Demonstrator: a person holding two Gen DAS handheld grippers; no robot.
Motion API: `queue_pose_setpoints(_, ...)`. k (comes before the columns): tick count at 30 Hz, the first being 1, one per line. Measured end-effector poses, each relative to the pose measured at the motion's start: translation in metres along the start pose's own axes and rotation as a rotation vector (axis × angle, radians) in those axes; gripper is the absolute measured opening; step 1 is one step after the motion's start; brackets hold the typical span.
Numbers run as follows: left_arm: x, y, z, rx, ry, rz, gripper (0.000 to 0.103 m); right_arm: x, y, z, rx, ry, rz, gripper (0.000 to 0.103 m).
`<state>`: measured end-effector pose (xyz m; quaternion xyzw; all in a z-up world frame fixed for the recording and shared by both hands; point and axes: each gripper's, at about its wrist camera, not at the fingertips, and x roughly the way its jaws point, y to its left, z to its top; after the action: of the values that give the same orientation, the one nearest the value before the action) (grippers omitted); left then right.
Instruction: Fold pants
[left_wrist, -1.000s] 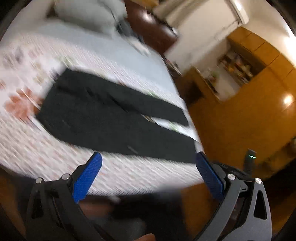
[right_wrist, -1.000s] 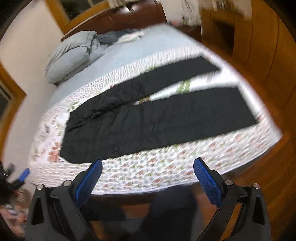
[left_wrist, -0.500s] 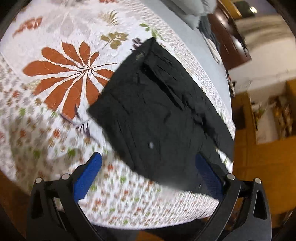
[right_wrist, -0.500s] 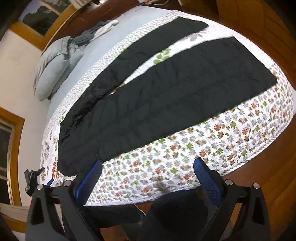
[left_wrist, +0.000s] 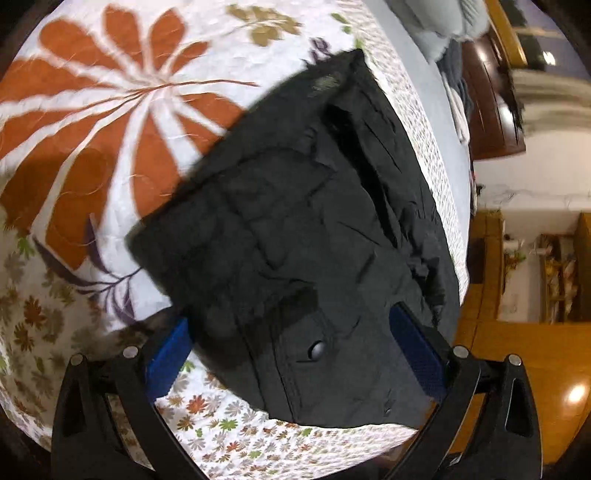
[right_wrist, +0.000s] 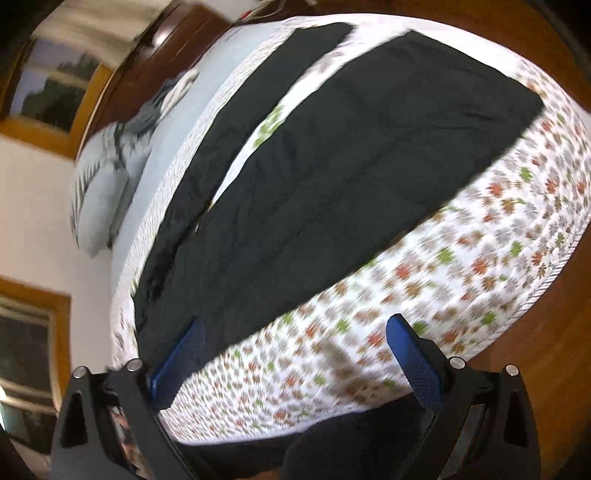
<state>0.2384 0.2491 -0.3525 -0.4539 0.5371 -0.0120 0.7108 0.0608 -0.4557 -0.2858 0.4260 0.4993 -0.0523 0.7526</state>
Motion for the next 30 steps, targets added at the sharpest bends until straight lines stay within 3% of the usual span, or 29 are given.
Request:
queue_pose_setpoints(1,0.001,-0.005,-0.002,0.033,-0.009,0.034,0.097,-0.004,-0.011,0.005,0.035,-0.019,0.011,0.099)
queue_pose_setpoints(2,0.003,-0.009,-0.005,0.066,-0.016,0.086,0.086,-0.009,-0.024,0.012,0.078,-0.044,0.031,0.099)
queue_pose_setpoints(3,0.005,-0.011,-0.006,0.09,-0.022,0.134,0.067,-0.015,-0.038,0.019,0.124,-0.073,0.057,0.099)
queue_pose_setpoints(4,0.006,-0.013,-0.009,0.117,-0.035,0.21,0.061,-0.024,-0.058,0.027,0.186,-0.114,0.086,0.099)
queue_pose_setpoints(6,0.004,-0.011,-0.009,0.112,-0.051,0.221,0.05,-0.036,-0.091,0.038,0.287,-0.178,0.125,0.099)
queue_pose_setpoints(10,0.0,0.0,-0.009,0.08,-0.053,0.171,0.05,-0.043,-0.148,0.058,0.446,-0.249,0.207,0.099)
queue_pose_setpoints(12,-0.002,0.004,-0.009,0.056,-0.053,0.126,0.065,-0.04,-0.157,0.065,0.45,-0.256,0.223,0.094)
queue_pose_setpoints(15,-0.002,0.002,-0.01,0.051,-0.059,0.127,0.074,-0.034,-0.161,0.081,0.424,-0.263,0.259,0.088)
queue_pose_setpoints(18,0.006,-0.009,-0.01,0.059,-0.071,0.15,0.085,-0.019,-0.162,0.096,0.426,-0.246,0.24,0.087)
queue_pose_setpoints(22,0.014,-0.019,-0.011,0.053,-0.091,0.204,0.085,-0.007,-0.162,0.105,0.439,-0.251,0.239,0.087)
queue_pose_setpoints(23,0.014,-0.02,-0.012,0.051,-0.096,0.223,0.075,-0.006,-0.163,0.107,0.441,-0.254,0.246,0.085)
queue_pose_setpoints(24,0.015,-0.021,-0.012,0.05,-0.101,0.255,0.062,-0.004,-0.163,0.109,0.437,-0.259,0.252,0.069)
queue_pose_setpoints(25,0.013,-0.02,-0.013,0.05,-0.107,0.296,0.056,-0.002,-0.164,0.111,0.436,-0.251,0.25,0.04)
queue_pose_setpoints(27,0.008,-0.016,-0.015,0.046,-0.121,0.299,0.033,0.004,-0.163,0.112,0.44,-0.226,0.246,0.014)
queue_pose_setpoints(30,-0.006,-0.012,-0.017,0.014,-0.148,0.277,0.017,0.004,-0.153,0.114,0.401,-0.221,0.229,0.008)
